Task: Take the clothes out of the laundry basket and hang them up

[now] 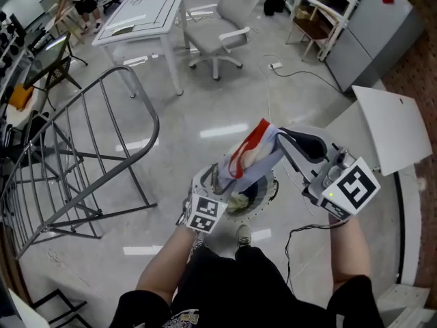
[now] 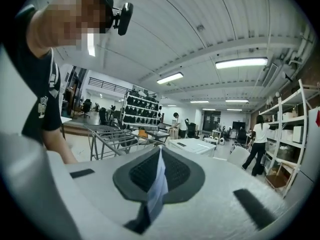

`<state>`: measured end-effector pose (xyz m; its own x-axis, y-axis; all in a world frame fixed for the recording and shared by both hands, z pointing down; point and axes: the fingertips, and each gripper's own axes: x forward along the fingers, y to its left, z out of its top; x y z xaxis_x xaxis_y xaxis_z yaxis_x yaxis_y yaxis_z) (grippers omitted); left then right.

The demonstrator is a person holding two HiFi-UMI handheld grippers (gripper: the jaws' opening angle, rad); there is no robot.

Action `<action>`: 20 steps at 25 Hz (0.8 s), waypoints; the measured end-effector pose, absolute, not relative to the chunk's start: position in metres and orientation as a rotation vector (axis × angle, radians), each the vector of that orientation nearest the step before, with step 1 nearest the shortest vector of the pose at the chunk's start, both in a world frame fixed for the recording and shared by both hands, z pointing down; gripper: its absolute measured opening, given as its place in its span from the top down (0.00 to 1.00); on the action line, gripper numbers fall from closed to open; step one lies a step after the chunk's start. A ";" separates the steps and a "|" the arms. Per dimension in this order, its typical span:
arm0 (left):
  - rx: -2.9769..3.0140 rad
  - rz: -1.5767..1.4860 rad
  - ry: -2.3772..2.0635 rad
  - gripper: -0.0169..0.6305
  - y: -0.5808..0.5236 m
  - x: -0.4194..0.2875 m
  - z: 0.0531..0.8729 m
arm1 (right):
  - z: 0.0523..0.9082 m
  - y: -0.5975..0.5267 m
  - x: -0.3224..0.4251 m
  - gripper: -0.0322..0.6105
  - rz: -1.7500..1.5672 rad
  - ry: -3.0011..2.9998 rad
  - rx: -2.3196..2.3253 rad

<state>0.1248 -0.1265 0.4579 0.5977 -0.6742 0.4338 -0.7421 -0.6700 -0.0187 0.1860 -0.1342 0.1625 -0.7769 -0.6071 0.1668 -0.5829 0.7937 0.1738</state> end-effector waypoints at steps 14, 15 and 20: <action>2.421 0.309 -1.697 0.96 -0.151 0.025 0.325 | 0.128 -0.153 0.232 0.93 -0.135 -2.856 1.027; 2.397 0.294 -1.738 0.96 -0.147 0.016 0.314 | 0.131 -0.154 0.234 0.93 -0.112 -2.866 1.025; 2.266 0.201 -1.955 0.96 -0.123 -0.019 0.262 | 0.144 -0.166 0.229 0.93 -0.021 -2.943 0.911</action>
